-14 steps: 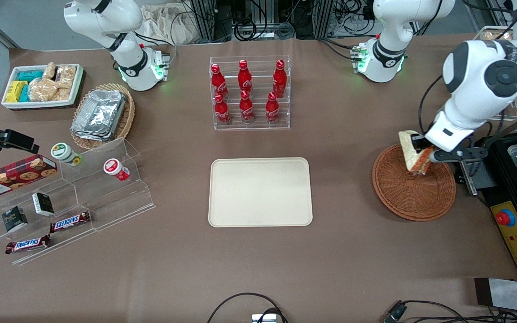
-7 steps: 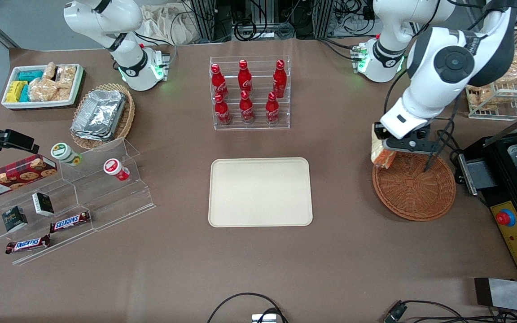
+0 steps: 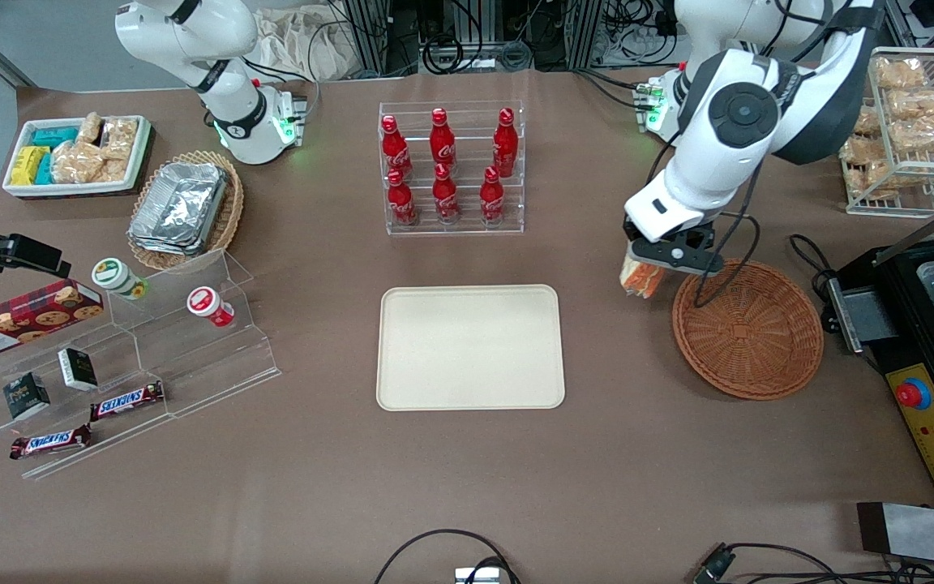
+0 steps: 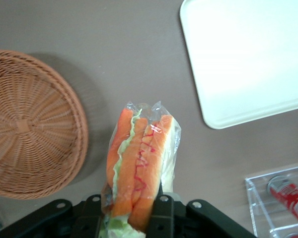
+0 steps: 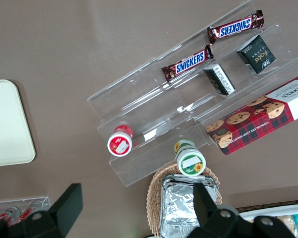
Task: Place sandwich from basket to tray
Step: 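Carry the sandwich with the left gripper over the cream tray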
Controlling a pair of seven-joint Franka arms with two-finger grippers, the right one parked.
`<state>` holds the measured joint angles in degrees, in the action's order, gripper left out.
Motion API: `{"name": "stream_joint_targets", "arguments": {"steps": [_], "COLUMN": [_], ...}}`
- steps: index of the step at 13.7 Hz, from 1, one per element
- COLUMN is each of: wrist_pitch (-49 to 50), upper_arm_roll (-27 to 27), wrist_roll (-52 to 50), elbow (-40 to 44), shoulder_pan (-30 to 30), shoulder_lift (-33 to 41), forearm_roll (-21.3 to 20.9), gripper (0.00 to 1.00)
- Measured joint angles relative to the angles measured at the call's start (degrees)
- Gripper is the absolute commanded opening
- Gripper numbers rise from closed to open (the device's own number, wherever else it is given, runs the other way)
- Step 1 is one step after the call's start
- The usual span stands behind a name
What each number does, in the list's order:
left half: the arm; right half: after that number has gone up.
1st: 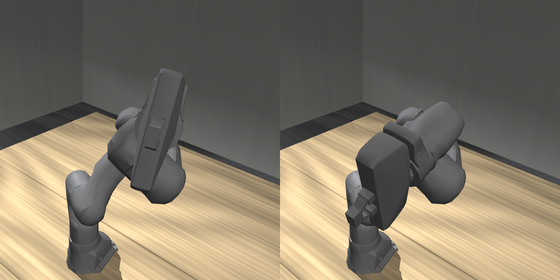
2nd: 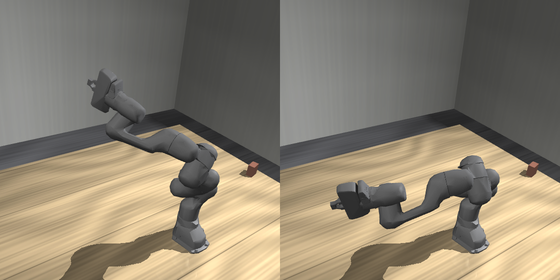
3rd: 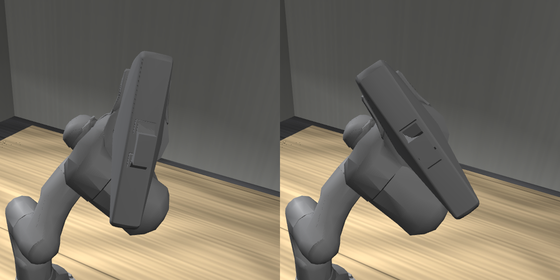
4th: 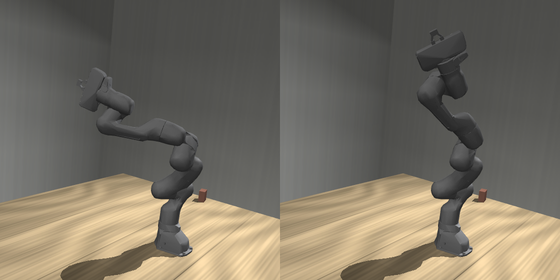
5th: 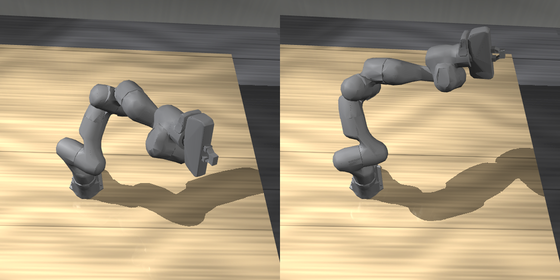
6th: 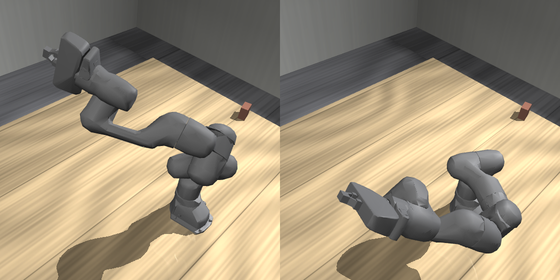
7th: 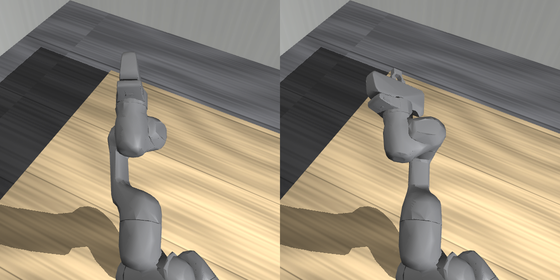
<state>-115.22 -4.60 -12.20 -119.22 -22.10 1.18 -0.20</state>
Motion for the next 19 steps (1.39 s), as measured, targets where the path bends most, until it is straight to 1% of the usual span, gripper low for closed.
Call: {"name": "stream_joint_targets", "arguments": {"steps": [4,9,14,19], "wrist_pitch": [-0.2,-0.3,-0.3,-0.5], "upper_arm_roll": [0.0,0.0,0.1,0.2], "wrist_roll": [-7.5,-13.2,-16.2,-17.5], "elbow": [8.2,17.0,23.2,27.4], "shoulder_pan": [-4.1,-7.2,-9.8,-10.3], "shoulder_lift": [-8.9,-18.3,-25.4,-31.3], "forearm_roll": [0.0,0.0,-0.1,-0.9], "gripper": [0.30,0.30,0.30,0.30]}}
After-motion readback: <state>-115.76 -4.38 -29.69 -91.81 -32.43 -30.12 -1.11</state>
